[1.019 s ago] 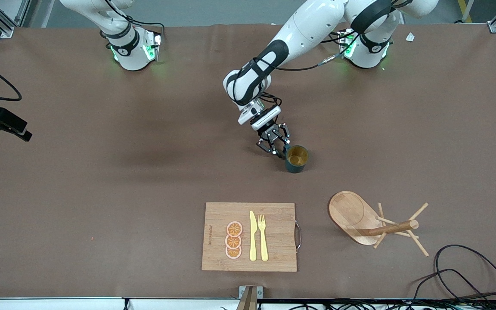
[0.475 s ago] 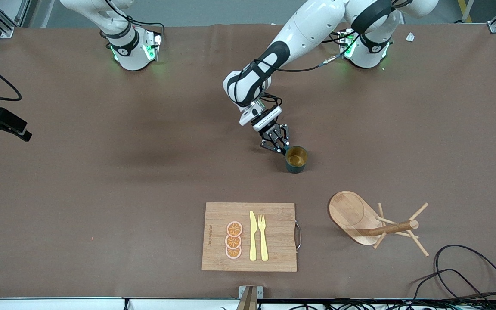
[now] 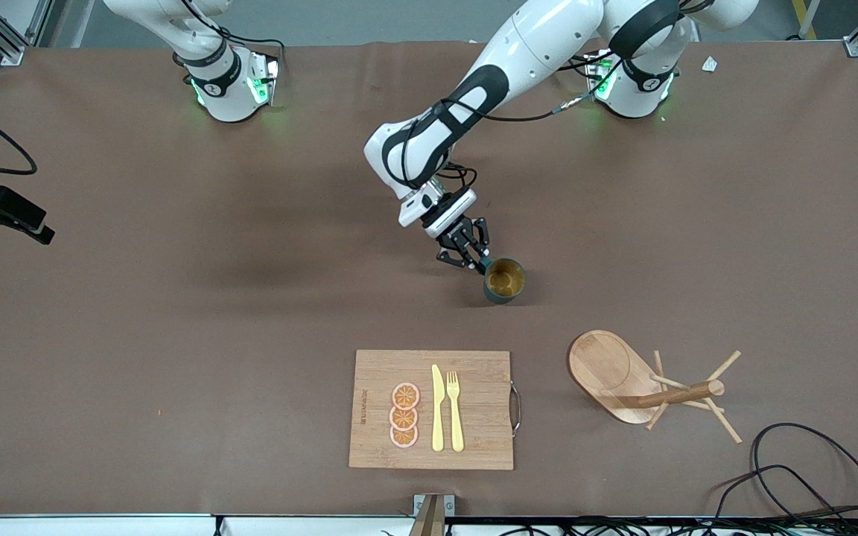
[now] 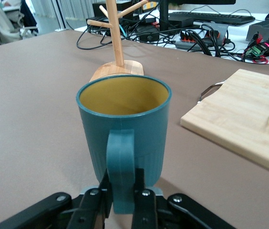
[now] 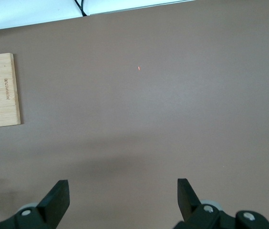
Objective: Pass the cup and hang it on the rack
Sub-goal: 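Lift the mug by its handle with the left gripper toward the rack, then tilt the mug and hook it onto a rack peg with the left gripper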
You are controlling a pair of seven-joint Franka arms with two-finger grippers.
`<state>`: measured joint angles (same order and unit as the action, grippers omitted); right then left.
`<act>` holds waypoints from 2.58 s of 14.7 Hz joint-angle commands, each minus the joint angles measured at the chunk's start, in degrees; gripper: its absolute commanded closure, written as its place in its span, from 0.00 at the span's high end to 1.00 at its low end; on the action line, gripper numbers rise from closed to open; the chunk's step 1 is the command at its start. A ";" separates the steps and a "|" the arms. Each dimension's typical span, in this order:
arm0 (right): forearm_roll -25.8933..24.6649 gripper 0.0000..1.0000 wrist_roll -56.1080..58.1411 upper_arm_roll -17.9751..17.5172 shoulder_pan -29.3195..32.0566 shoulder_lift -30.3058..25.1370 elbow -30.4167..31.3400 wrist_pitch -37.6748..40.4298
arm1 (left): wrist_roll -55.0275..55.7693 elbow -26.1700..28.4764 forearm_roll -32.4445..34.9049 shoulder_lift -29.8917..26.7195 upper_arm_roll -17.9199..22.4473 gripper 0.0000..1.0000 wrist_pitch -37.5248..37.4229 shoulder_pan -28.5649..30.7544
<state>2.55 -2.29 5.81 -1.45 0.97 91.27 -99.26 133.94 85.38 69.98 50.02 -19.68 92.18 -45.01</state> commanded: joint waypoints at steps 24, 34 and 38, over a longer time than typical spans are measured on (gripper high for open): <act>-0.62 1.00 -0.35 -0.09 0.57 -0.44 -0.04 0.39 | -56.14 -9.79 -64.42 -26.46 -0.44 0.00 10.20 34.63; -0.62 1.00 -0.35 -0.09 0.57 -0.53 0.05 0.30 | -56.86 -9.35 -93.50 -23.48 0.43 0.00 22.68 48.96; -0.62 1.00 -0.44 -0.09 0.57 -0.44 0.05 0.30 | -55.29 -9.35 -100.29 -20.93 0.61 0.00 24.18 50.99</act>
<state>2.45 -2.29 6.02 -1.22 0.97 91.24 -99.26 76.73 75.74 -27.38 28.41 -18.91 114.72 6.01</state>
